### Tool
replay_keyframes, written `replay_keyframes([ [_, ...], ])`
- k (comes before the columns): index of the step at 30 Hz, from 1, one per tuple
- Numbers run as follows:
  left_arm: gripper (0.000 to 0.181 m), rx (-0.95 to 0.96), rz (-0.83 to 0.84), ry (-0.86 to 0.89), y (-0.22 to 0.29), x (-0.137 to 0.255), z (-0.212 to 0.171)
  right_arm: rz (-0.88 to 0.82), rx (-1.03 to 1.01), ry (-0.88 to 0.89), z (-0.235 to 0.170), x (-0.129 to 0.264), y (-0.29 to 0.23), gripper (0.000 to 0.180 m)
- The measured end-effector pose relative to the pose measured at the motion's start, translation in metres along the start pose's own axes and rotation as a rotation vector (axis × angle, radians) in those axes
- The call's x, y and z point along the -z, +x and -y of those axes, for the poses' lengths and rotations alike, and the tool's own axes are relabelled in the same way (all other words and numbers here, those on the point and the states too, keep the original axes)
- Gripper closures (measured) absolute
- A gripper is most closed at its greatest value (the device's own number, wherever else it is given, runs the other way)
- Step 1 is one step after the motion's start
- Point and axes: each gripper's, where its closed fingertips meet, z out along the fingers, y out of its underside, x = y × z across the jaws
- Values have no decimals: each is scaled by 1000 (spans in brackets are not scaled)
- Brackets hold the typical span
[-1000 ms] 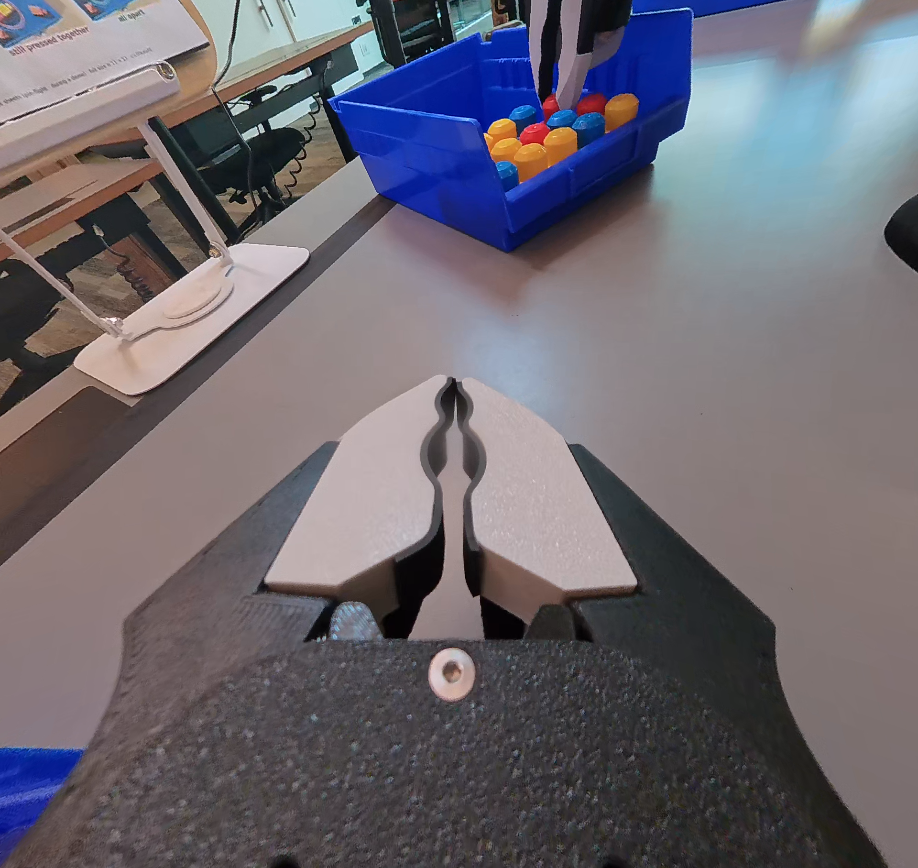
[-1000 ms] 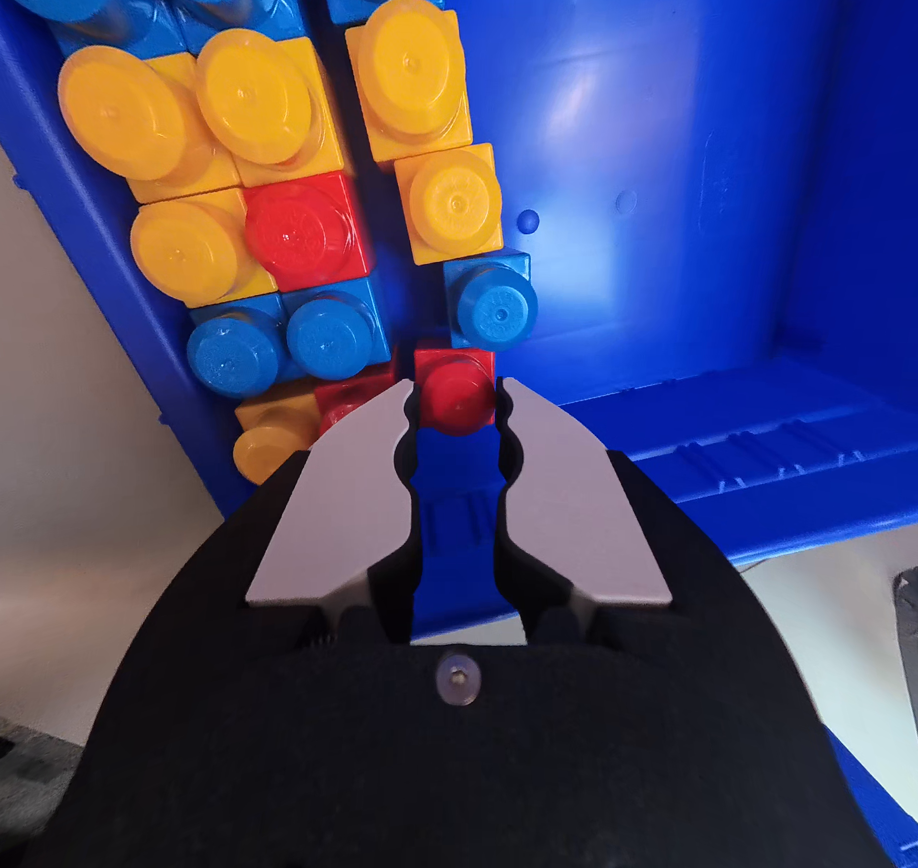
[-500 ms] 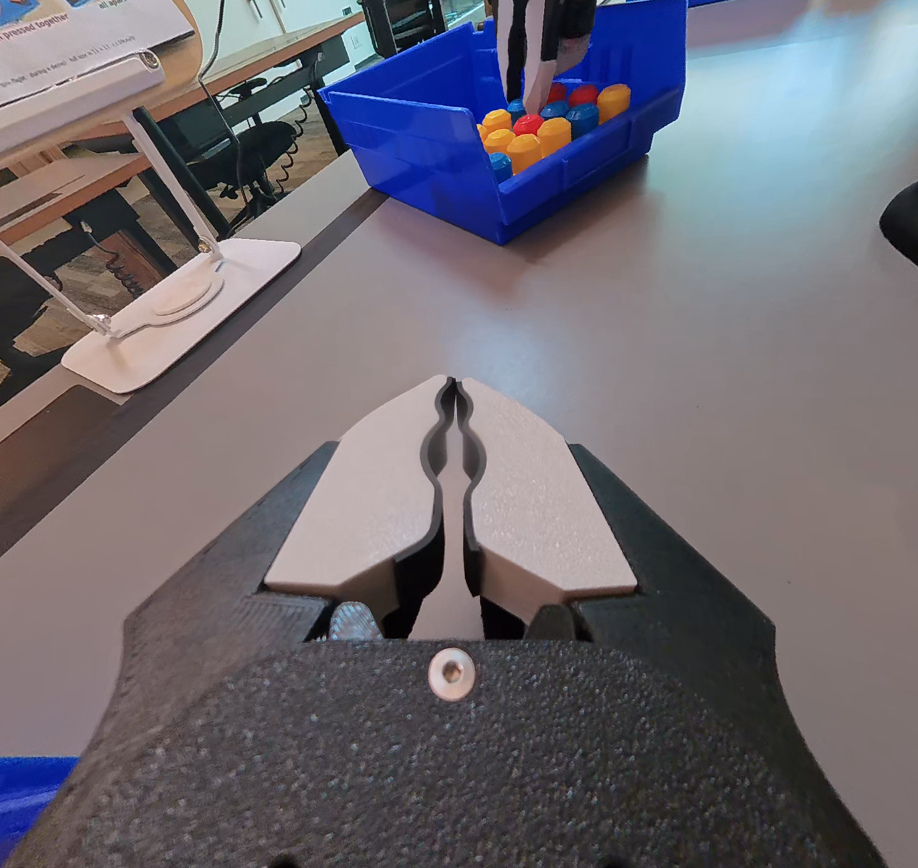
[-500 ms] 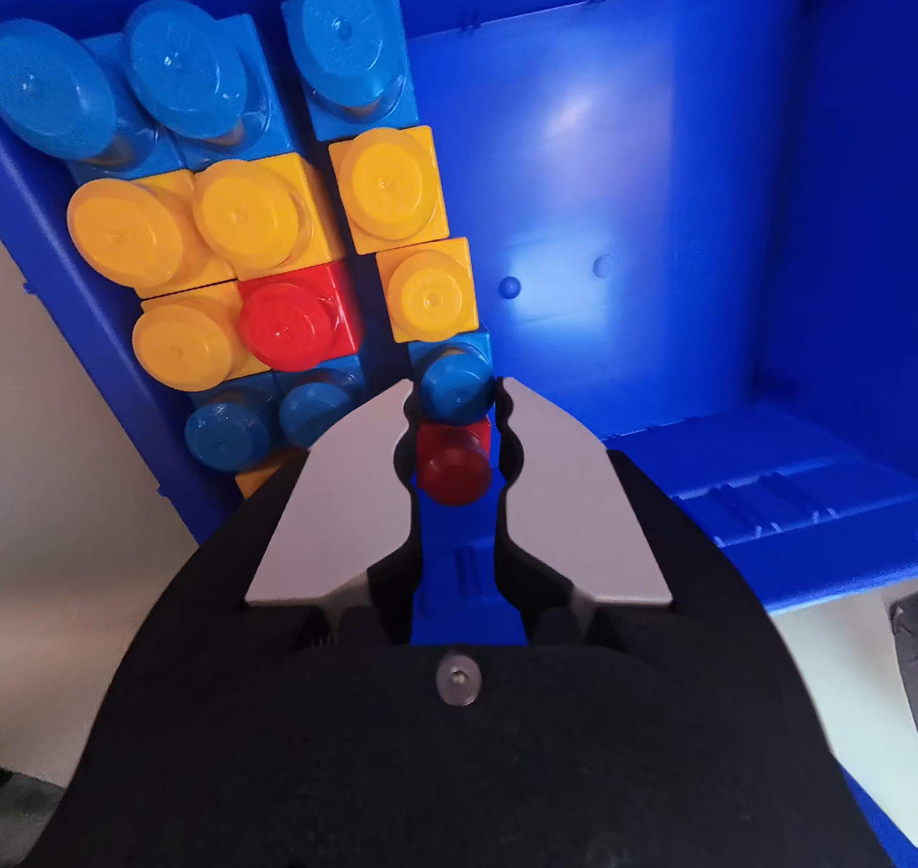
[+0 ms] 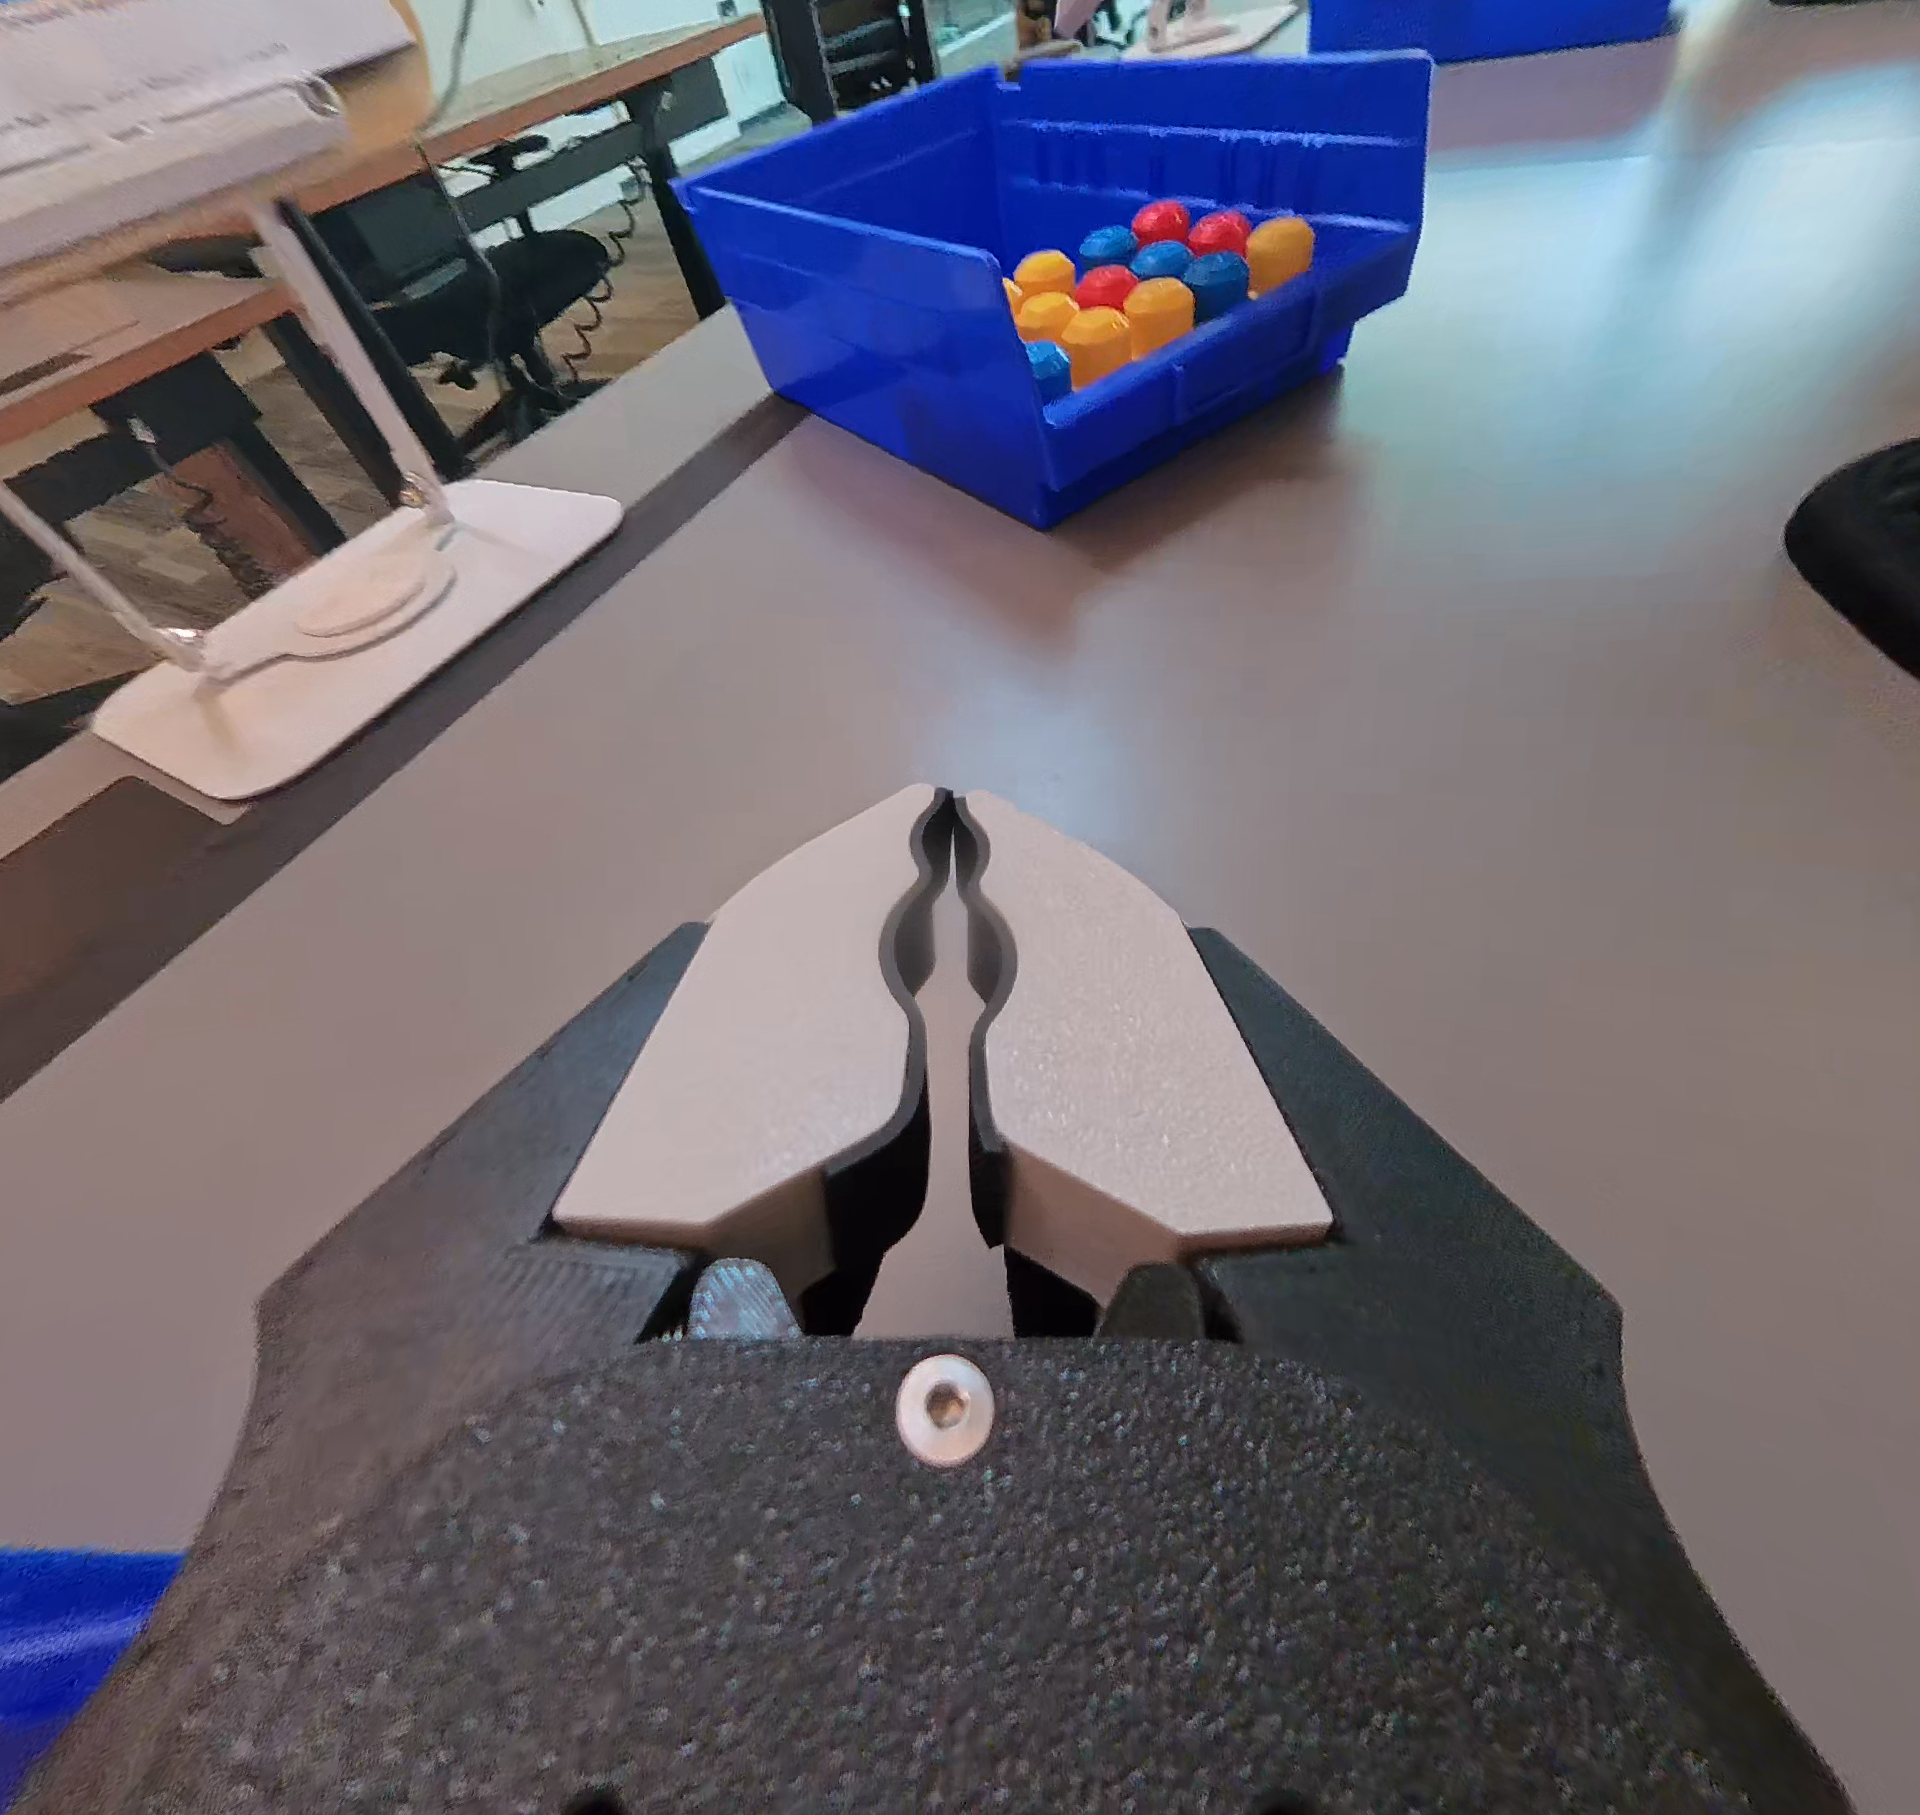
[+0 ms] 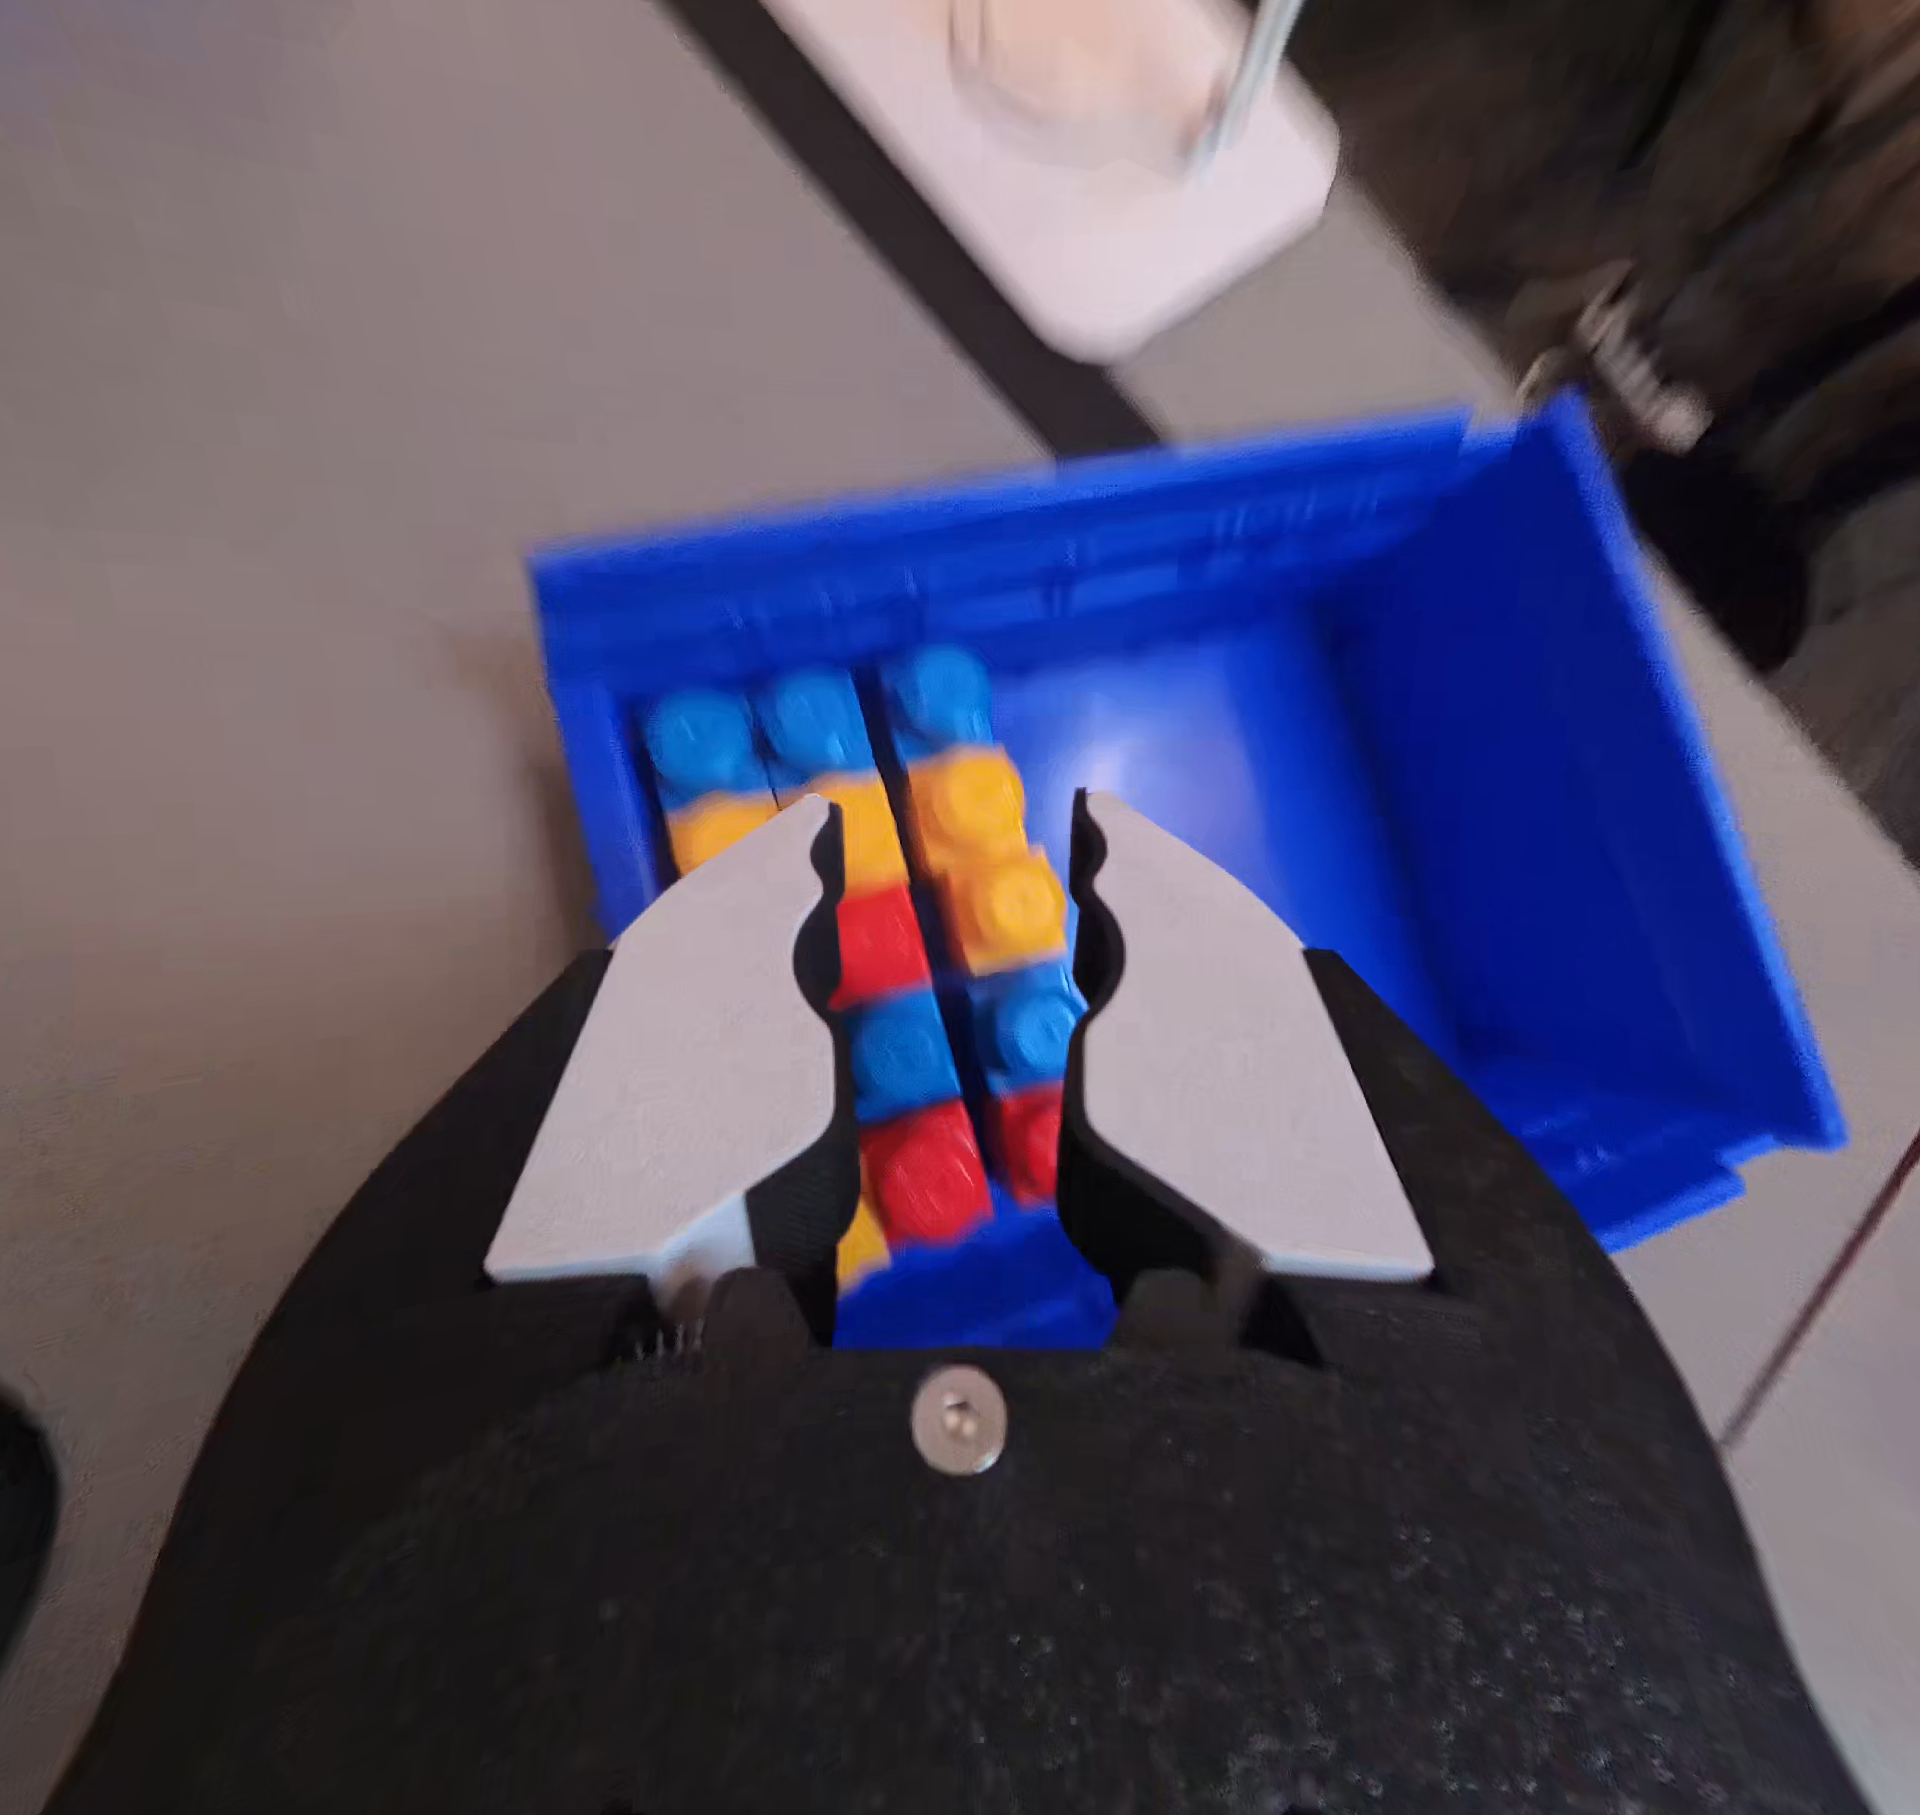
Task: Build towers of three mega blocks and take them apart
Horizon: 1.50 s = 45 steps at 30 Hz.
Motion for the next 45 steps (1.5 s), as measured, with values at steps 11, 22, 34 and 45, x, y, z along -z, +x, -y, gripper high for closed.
replay_keyframes([
  [11, 181, -25, 543, 38, -117, 143, 73, -132, -203, 721, 79, 53, -149, 179],
  [22, 124, 462, 971, -463, -292, 305, -71, 39, -230, 711, 60, 23, -183, 179],
  [34, 139, 419, 976, -726, -304, 279, -103, 53, -118, 644, 50, 0, -203, 179],
  [45, 140, 36, 442, -247, -125, 173, 87, 169, 13, 716, 68, 2, -244, 160],
])
